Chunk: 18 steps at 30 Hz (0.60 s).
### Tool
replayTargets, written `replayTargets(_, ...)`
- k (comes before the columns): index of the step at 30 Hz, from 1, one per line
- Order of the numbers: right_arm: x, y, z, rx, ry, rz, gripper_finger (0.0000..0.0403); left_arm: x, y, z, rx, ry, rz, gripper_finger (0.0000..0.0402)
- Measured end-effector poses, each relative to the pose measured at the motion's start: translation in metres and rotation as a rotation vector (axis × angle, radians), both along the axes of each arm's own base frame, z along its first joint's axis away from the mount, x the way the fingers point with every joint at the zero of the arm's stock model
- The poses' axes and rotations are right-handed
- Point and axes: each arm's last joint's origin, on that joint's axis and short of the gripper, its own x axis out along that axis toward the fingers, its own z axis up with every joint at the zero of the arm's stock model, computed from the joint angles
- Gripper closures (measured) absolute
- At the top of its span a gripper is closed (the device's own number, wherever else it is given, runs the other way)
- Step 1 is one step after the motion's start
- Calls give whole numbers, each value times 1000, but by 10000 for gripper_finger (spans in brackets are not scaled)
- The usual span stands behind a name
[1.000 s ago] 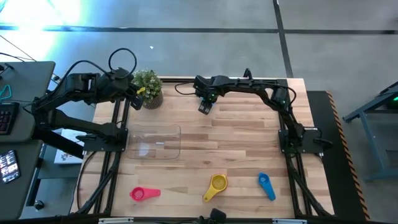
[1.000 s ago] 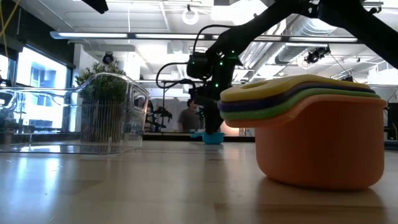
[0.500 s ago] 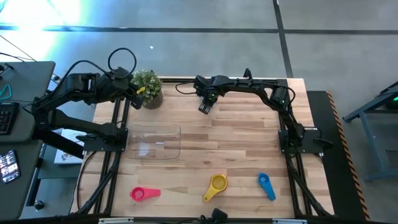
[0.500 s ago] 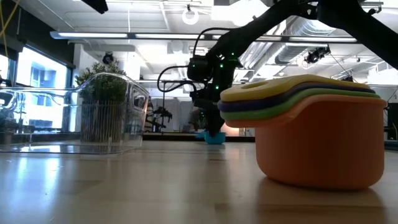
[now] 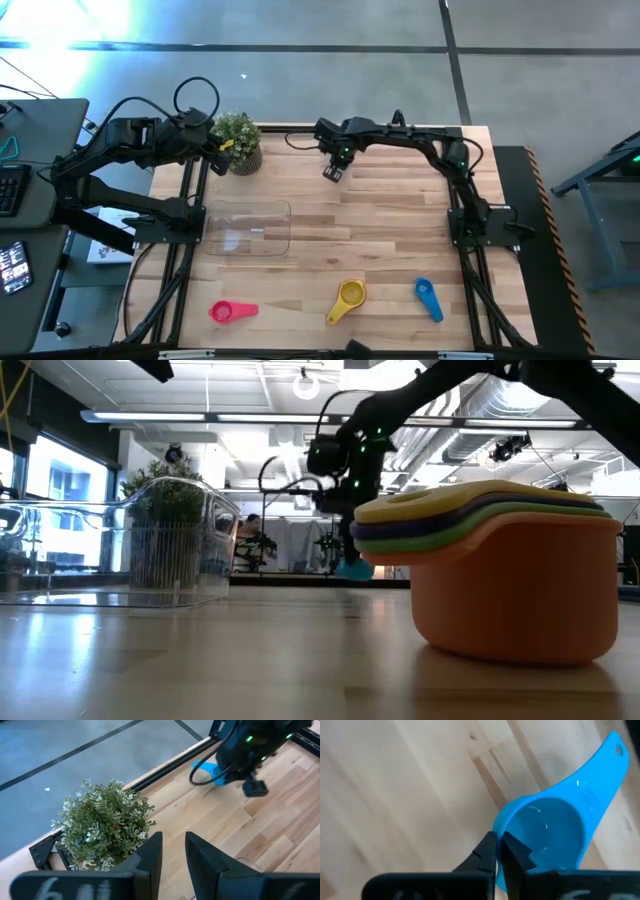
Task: Nest measuring cups in basket
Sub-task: Stack the light blue measuring cup on top of the yellow measuring cup
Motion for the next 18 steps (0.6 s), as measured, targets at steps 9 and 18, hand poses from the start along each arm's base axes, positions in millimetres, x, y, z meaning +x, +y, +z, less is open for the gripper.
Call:
replayTargets(9, -12, 26, 58, -18, -99, 77, 402, 0, 0, 0, 5, 16, -12, 326)
replayTargets(18, -20, 81, 104, -48, -170, 225, 402, 0, -1, -1, -22, 22, -59, 326)
